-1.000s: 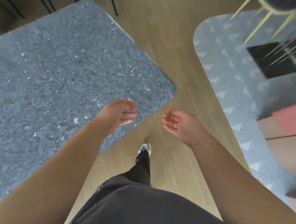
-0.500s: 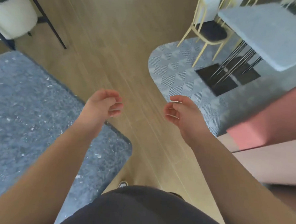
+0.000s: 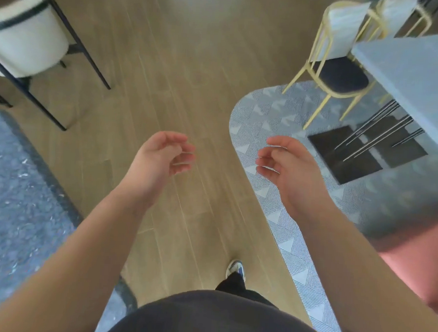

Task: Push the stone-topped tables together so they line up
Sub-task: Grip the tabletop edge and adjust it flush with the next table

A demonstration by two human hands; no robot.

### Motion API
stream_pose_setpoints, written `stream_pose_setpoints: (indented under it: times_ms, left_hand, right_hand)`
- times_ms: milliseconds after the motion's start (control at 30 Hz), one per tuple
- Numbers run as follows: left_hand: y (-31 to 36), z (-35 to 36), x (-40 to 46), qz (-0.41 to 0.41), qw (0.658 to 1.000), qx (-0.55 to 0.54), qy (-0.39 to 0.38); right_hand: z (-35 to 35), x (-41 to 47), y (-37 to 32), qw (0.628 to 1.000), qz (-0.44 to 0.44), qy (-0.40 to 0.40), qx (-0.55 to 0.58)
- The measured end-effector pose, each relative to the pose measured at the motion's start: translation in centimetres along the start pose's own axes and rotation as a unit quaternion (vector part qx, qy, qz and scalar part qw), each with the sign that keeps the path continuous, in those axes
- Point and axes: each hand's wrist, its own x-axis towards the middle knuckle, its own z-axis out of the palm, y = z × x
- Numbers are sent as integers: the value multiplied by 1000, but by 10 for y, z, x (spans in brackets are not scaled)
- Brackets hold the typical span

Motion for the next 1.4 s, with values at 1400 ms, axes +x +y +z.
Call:
stream_pose_setpoints:
  times_ms: [1400]
  left_hand:
    - [296, -487, 480, 144, 817, -17, 559]
  right_hand:
    - [824, 517, -142, 835, -54, -541, -79]
